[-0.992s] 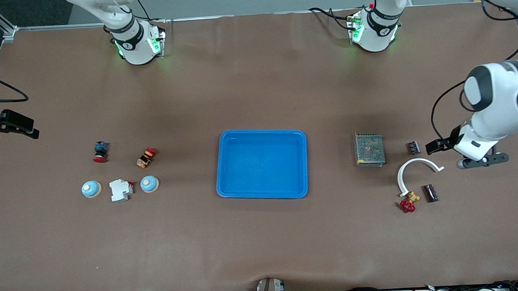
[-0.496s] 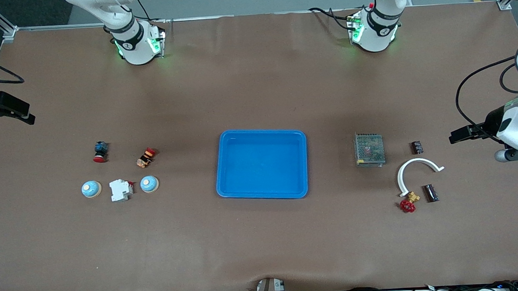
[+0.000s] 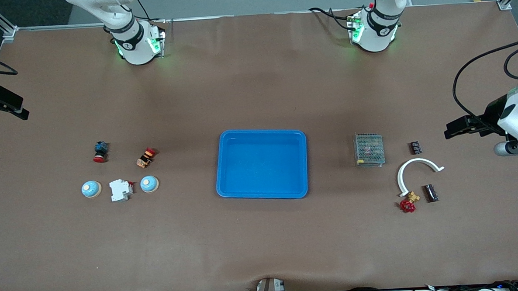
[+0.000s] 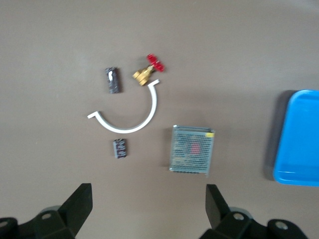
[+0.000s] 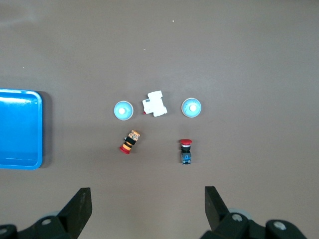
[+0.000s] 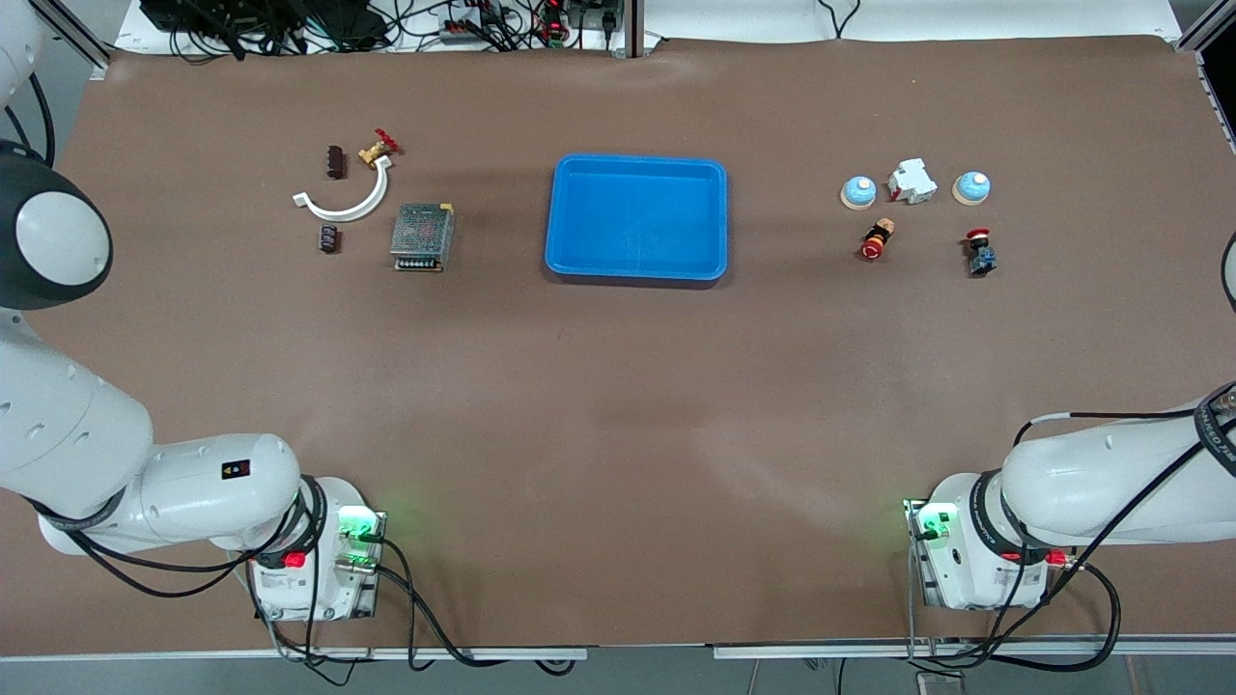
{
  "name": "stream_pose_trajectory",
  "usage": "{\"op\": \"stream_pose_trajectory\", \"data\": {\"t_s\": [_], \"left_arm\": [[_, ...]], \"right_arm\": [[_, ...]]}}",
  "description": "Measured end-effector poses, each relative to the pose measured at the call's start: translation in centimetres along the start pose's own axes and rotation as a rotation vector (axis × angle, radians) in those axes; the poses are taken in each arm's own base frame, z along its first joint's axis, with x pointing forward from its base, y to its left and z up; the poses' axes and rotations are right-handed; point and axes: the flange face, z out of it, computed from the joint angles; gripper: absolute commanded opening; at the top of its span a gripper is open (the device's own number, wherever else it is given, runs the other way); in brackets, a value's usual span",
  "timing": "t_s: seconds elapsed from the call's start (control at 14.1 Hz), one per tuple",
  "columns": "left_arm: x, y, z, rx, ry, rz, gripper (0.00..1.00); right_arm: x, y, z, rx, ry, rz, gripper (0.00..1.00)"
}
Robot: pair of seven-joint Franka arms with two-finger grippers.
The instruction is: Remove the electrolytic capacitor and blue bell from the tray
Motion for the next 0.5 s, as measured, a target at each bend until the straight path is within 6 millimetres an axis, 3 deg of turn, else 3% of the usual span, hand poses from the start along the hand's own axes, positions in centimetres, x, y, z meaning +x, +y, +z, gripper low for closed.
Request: {"op": "stream_pose_trajectory", "data": {"t_s": [0.21,0.5], "left_arm": [[-0.3,3.7,-1.9,-0.016,0.029,-0.028,1.0],[-0.3,4.2,-1.8,-0.018,0.026,-0.043,1.0]], "right_arm": [[0.0,0.0,0.7,-0.001,0.017,0.0,1.0],[-0.3,-0.9,0.9,-0.001,0.02,-0.013,1.0]]}}
